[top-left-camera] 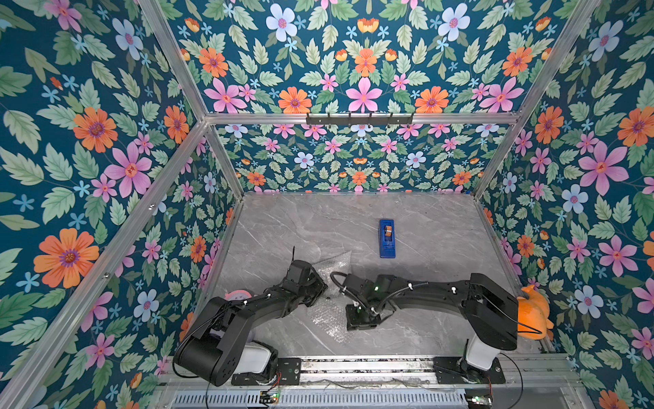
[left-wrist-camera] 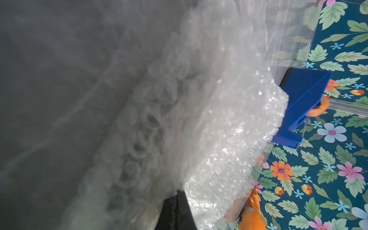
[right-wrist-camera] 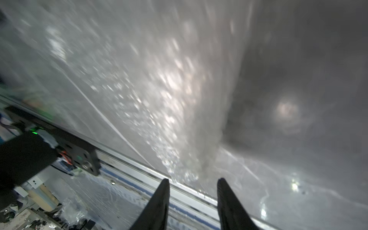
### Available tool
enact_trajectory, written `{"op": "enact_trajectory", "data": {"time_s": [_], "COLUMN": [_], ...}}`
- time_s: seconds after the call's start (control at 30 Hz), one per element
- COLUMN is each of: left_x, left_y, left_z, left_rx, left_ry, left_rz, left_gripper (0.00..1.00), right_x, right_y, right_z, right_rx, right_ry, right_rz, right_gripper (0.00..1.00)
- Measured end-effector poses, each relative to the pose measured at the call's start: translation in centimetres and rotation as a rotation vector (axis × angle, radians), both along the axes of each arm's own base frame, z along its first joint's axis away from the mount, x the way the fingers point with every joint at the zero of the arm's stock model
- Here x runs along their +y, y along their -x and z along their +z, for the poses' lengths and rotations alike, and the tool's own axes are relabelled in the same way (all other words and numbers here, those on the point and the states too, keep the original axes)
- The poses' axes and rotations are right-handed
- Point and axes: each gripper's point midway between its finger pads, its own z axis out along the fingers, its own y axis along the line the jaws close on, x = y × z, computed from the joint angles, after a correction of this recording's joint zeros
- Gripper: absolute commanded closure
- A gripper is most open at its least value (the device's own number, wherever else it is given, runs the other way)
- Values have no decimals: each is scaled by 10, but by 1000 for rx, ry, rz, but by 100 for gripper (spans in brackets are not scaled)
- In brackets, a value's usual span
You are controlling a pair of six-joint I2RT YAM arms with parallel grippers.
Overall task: Wrap dinner plates in bubble wrap
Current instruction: Wrap the plate in the bubble wrap.
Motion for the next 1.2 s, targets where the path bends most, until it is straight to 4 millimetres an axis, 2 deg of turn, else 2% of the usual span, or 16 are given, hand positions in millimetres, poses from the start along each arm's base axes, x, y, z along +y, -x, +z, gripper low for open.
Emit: {"op": "enact_trajectory", "data": {"time_s": [0.07,0.23,0.4,0.53,0.67,0.73,0.83,0.97,1.1,1.2], "left_x": [0,4,6,5,3,3,3,2,1,0], "left_y": [1,6,8,6,5,4,4,3,0,-1], "left_z": [0,1,-1,-2,-2,-2,-2,-2,-3,-2], "left_rx": [-1,-3,-7,-12,-13,-16,-17,-25,-37,-43], "left_ry": [0,-10,-19,-13,-9,-9,-9,-10,-13,-13], "left_rz": [0,-3,-6,-9,-12,-14,-14,-20,-31,-34], "left_gripper": [100,100,100,100,100,100,100,100,100,100], "right_x": [-3,12,41,45,38,35,34,43,51,52], "right_y": [12,22,18,16,14,13,11,-5,-44,-81], "right_z": [-6,-21,-22,-21,-20,-18,-5,37,78,95], "right_rx": [17,65,101,107,90,82,60,-10,-91,-140], "right_ry": [11,-24,-95,-92,-68,-61,-73,-156,-238,-248], "right_rz": [-32,-112,-157,-174,-189,-196,-195,-184,-193,-203], "right_gripper": [55,58,70,72,99,100,100,100,100,100]}}
